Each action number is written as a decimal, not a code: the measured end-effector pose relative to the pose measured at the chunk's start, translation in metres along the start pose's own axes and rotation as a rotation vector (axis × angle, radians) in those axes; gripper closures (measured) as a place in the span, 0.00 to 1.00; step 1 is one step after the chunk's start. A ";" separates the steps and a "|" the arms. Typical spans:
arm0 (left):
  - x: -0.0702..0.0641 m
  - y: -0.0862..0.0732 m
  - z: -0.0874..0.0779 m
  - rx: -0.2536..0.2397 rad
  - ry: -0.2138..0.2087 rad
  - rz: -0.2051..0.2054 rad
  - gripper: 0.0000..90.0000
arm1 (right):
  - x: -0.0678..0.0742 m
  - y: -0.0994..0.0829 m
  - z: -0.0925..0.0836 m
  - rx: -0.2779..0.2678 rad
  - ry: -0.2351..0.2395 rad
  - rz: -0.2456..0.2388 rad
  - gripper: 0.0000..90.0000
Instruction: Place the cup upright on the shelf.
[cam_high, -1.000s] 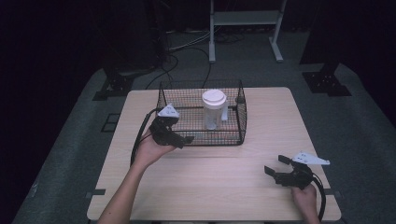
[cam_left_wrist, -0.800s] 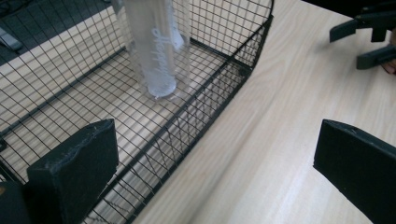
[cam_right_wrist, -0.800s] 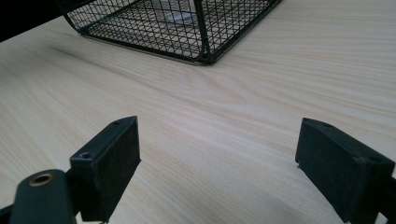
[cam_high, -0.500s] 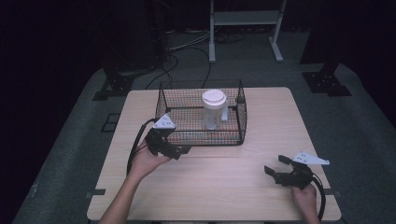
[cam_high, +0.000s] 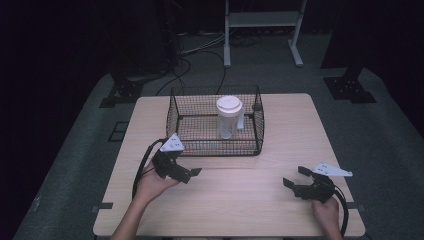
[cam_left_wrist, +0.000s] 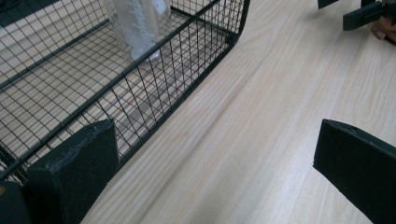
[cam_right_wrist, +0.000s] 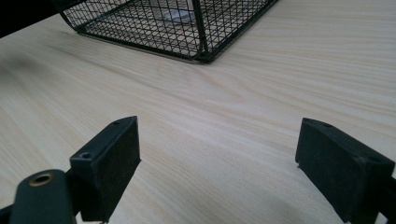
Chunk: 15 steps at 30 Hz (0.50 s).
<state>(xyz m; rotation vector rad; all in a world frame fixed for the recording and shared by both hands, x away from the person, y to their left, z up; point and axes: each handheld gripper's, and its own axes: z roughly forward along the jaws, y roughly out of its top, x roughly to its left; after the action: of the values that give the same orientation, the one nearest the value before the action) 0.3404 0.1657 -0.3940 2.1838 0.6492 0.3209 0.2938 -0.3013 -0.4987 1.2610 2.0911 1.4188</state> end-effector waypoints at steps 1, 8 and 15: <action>0.000 -0.001 0.000 -0.001 0.003 0.002 0.00 | 0.000 0.000 0.000 0.000 0.000 0.000 0.14; -0.003 -0.013 -0.002 -0.021 0.009 -0.011 0.00 | 0.000 0.000 0.000 0.000 -0.001 -0.002 0.14; -0.007 -0.023 -0.005 -0.039 0.021 -0.014 0.00 | 0.000 0.000 0.000 0.002 -0.003 -0.004 0.14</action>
<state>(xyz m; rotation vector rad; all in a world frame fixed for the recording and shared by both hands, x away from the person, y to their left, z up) 0.3241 0.1774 -0.4088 2.1407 0.6639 0.3472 0.2939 -0.3011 -0.4988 1.2582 2.0919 1.4128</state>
